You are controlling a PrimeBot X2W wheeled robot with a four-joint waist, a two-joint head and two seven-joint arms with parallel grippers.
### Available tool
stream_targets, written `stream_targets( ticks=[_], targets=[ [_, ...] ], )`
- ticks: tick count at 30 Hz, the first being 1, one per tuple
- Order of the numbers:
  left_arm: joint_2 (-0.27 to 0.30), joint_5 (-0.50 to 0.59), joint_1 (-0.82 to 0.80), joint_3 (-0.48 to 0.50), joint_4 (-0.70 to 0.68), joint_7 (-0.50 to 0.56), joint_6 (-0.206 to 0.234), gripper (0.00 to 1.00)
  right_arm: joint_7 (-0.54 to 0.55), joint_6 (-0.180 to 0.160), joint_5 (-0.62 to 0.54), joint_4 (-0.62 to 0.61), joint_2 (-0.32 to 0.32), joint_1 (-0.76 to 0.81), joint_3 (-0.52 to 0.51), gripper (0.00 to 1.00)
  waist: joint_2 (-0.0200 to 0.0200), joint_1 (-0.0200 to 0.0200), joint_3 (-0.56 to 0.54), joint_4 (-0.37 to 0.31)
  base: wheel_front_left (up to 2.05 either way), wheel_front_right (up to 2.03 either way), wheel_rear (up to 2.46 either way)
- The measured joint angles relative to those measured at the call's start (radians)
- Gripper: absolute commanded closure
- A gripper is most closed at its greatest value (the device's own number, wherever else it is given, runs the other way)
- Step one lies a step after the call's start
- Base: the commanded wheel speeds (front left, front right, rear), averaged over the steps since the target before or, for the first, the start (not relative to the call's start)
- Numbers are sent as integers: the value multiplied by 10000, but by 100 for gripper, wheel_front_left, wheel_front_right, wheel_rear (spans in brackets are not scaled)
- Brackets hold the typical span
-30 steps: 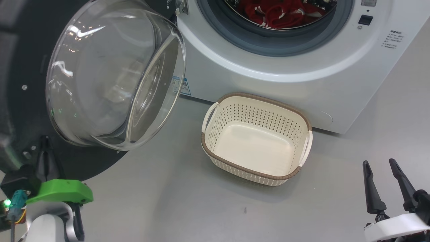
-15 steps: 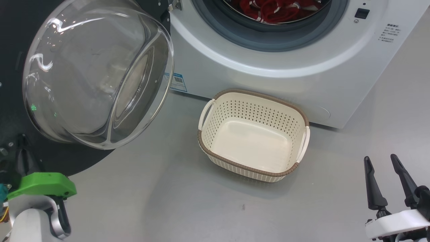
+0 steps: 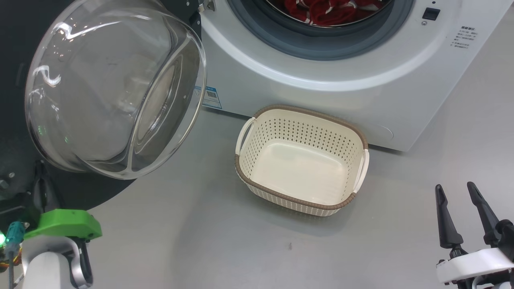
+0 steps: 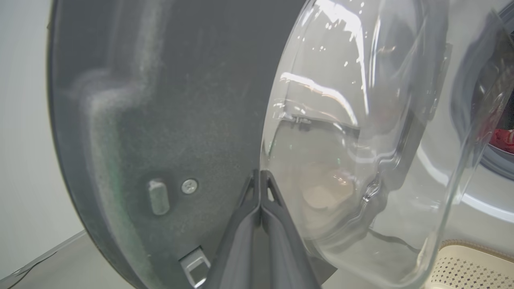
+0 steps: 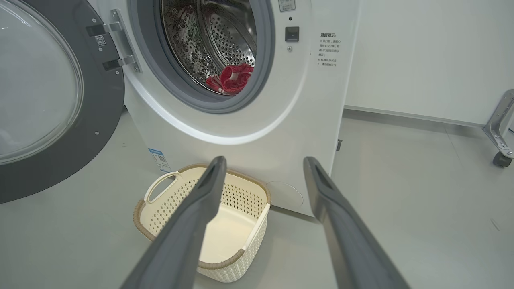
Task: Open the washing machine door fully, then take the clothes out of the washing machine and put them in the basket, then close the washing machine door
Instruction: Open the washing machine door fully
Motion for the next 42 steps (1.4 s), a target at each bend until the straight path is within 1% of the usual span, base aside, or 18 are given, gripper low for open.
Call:
stream_targets(
  ticks=[3,10,16,20,26,27,29,30,31,32,33,34,35,36,42],
  targets=[
    [-8,125,297,-117,-405,-8,0,100,0,2,0,8,13,-85,54,0,0,0,-7,-50,0,0,0],
    [-21,366,1055,-1009,-1294,-8,-2,100,0,2,0,8,8,-159,63,0,0,0,-58,-135,0,0,0],
    [-8,336,1587,-2121,-1879,-8,-13,100,0,2,2,-15,13,-158,10,0,0,0,-69,-146,0,0,0],
    [4,-13,1871,-2986,-2240,-8,-15,100,0,2,2,-19,12,-161,-8,0,0,0,-84,-171,0,0,0],
    [59,-228,2238,-4048,-2395,-8,-33,100,0,2,2,15,59,-243,236,0,0,0,-224,-323,0,0,0],
    [69,-226,2355,-4397,-2401,-8,-107,100,0,2,2,19,82,-277,334,0,0,0,-279,-408,0,0,0],
    [75,-228,2431,-4648,-2399,-8,-109,100,0,2,0,29,128,-323,453,0,0,0,-334,-512,0,0,0],
    [92,-228,2462,-4767,-2405,-8,-109,92,0,2,2,33,151,-337,500,0,0,0,-361,-572,0,0,0],
    [96,-228,2476,-4853,-2395,-8,-109,66,0,2,0,36,165,-338,541,0,0,0,-386,-635,0,0,0],
    [102,-228,2482,-4924,-2393,-8,-109,66,0,2,0,42,180,-338,568,0,0,0,-410,-703,0,0,0],
    [115,-228,2483,-5003,-2393,-8,-109,55,0,2,0,50,201,-338,575,0,0,0,-434,-773,0,0,0],
    [119,-226,2483,-5066,-2395,-8,-109,34,0,2,-2,59,219,-338,591,0,0,0,-457,-845,0,0,0],
    [119,-226,2483,-5093,-2401,-8,-109,2,0,2,-2,59,247,-339,612,0,0,0,-480,-923,0,0,0],
    [119,-226,2482,-5095,-2406,-8,-109,0,0,2,-2,67,276,-339,619,0,0,0,-502,-1002,0,0,0],
    [138,-226,2465,-4978,-2406,-8,-104,0,0,2,-13,153,359,-337,633,0,0,0,-646,-1507,0,0,0]
  ],
)
